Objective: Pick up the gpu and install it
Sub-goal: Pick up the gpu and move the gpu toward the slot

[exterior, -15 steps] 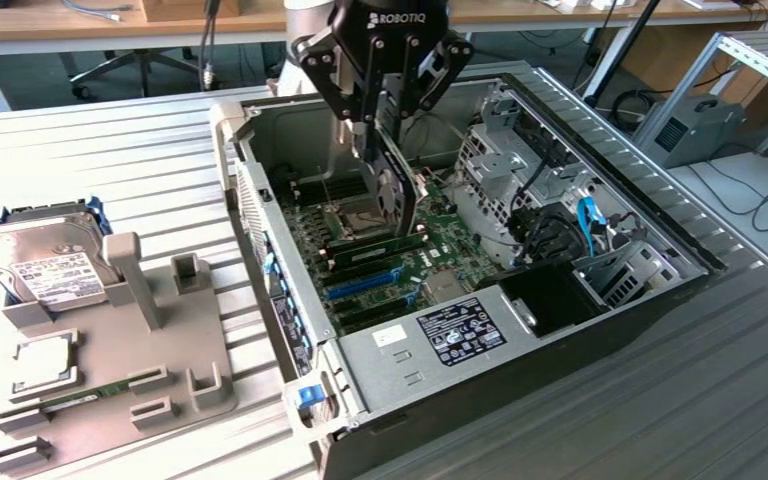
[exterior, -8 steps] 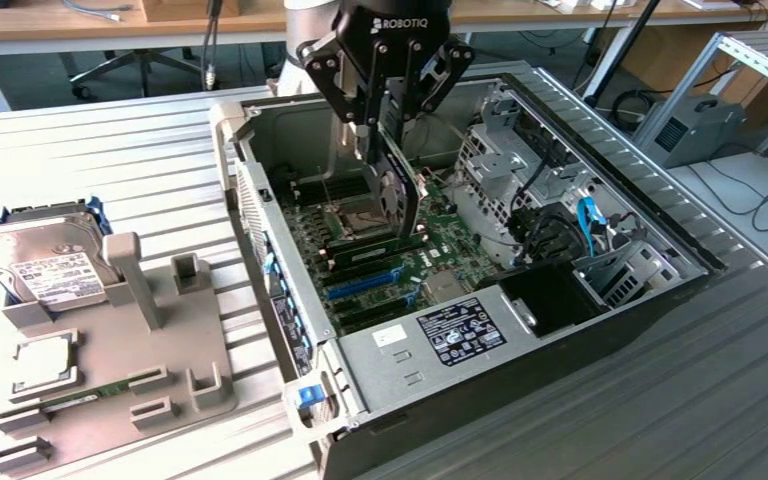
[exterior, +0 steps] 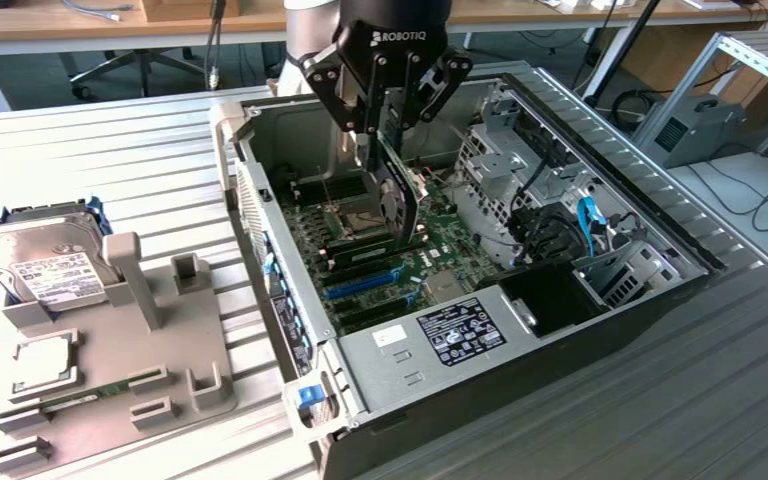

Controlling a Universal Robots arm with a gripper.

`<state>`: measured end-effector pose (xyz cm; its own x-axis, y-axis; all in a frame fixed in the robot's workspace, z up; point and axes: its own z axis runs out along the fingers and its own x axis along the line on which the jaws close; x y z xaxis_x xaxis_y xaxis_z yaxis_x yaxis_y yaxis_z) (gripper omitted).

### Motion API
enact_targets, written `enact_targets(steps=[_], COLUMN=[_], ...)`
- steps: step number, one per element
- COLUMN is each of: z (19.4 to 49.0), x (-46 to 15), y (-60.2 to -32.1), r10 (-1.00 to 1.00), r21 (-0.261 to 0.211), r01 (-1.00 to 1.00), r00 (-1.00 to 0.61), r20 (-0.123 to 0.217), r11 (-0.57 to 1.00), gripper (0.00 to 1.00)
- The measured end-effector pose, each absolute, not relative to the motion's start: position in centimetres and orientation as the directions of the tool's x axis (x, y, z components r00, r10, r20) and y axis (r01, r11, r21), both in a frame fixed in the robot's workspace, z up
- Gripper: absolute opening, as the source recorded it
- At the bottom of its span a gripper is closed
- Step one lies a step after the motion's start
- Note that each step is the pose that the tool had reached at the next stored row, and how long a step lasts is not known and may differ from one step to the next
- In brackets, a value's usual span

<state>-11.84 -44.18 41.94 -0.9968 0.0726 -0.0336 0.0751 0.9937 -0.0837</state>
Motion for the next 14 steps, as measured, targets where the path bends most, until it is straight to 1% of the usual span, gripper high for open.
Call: enact_targets(steps=[14], z=[40.8], x=[-11.7], y=[-44.1], r10=[0.072], r21=[-0.087], r01=[0.075], r00=[-0.997], r20=[-0.034], r11=[0.993], gripper=[0.26])
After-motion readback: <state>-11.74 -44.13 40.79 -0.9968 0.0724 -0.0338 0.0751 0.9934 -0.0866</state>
